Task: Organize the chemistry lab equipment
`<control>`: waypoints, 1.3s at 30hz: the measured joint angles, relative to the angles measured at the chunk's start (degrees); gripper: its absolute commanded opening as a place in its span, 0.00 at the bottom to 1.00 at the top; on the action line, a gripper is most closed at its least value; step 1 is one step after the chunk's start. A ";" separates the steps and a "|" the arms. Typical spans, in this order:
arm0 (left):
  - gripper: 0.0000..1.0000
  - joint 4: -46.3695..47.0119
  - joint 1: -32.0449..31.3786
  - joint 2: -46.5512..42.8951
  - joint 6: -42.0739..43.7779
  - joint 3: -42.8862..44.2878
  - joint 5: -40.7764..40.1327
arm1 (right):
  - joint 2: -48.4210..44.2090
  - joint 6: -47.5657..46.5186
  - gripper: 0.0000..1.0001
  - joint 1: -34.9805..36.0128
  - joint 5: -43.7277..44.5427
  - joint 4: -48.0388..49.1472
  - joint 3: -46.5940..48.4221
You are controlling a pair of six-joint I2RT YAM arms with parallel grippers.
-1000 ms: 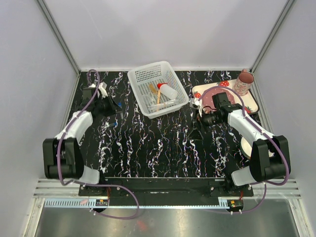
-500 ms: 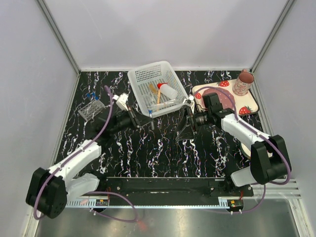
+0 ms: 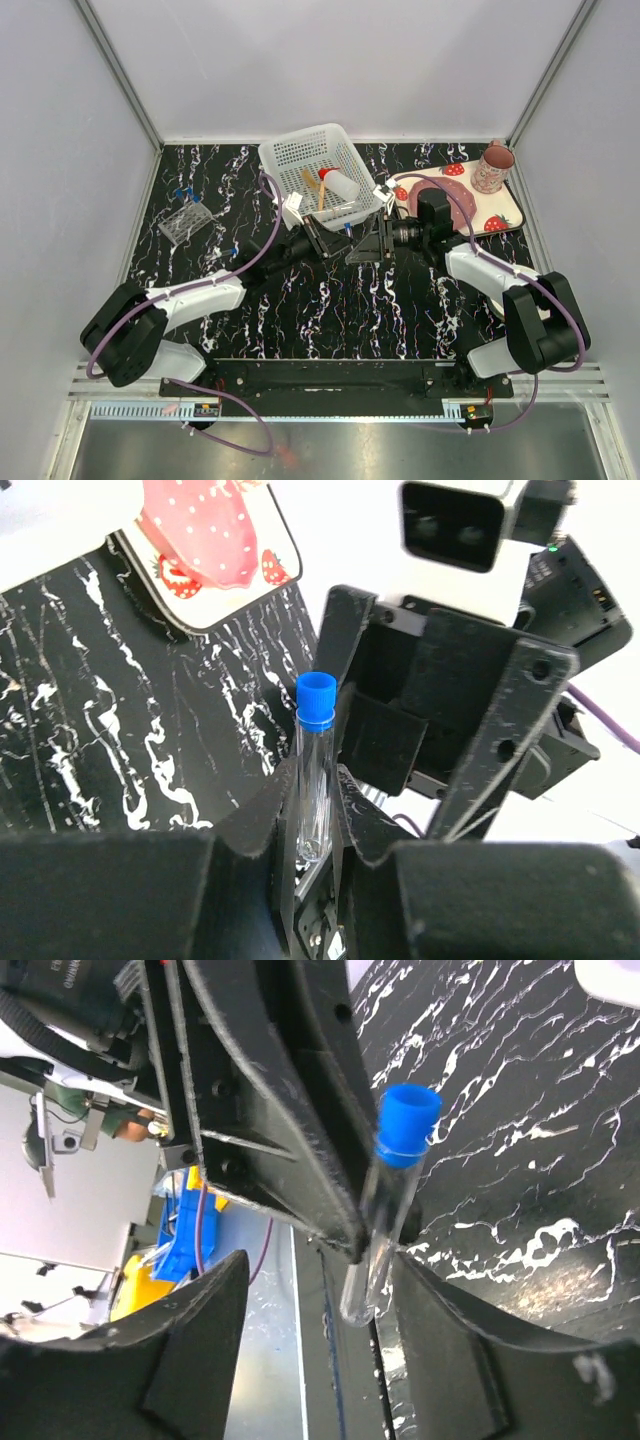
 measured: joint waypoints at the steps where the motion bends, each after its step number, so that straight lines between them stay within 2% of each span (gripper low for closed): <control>1: 0.17 0.52 -0.28 0.26 -0.37 0.37 -0.44 | 0.26 0.96 0.58 0.00 0.15 0.63 0.00; 4: 0.17 2.03 -0.79 0.59 -1.20 0.57 -1.27 | 1.49 2.84 0.45 0.00 0.52 1.38 0.00; 5: 0.17 2.34 -0.92 0.70 -1.46 0.57 -1.46 | 1.81 3.15 0.36 0.00 0.70 1.36 0.00; 8: 0.17 2.75 -1.11 0.92 -2.03 0.57 -1.90 | 2.73 3.89 0.25 0.00 1.16 1.27 0.02; 9: 0.18 2.78 -1.14 0.98 -2.19 0.57 -2.08 | 2.84 4.07 0.18 0.00 1.22 1.20 0.02; 11: 0.22 2.60 -1.18 0.98 -2.19 0.57 -2.36 | 2.89 4.00 0.11 0.00 1.16 1.07 0.09; 15: 0.51 2.25 -1.18 0.85 -1.81 0.59 -2.51 | 2.93 2.97 0.07 -0.13 1.22 0.07 0.52; 16: 0.65 1.53 -1.18 0.59 -1.31 0.61 -2.56 | 2.93 2.51 0.06 -0.17 1.25 -0.35 0.70; 19: 0.90 -3.30 -0.61 -2.03 0.70 0.81 -2.82 | 2.93 0.33 0.06 -0.22 1.14 -2.12 1.25; 21: 0.98 -7.56 0.61 -5.20 2.43 1.18 -2.40 | 2.93 -2.38 0.06 -0.24 0.90 -4.00 1.77; 25: 0.99 -13.79 6.58 -10.27 4.44 3.02 1.86 | 2.82 -13.31 0.06 -0.26 -0.63 -12.74 4.35; 29: 0.99 -18.36 11.82 -10.75 5.18 4.90 9.16 | 2.36 -24.96 0.06 -0.26 -1.95 -21.70 6.78; 35: 0.96 -22.88 10.71 -6.32 5.60 8.00 18.29 | 2.19 -38.14 0.06 0.63 -2.78 -33.16 8.61; 39: 0.84 -24.46 8.85 -4.66 6.43 10.23 21.00 | 2.78 -43.76 0.07 1.49 -2.95 -38.56 10.03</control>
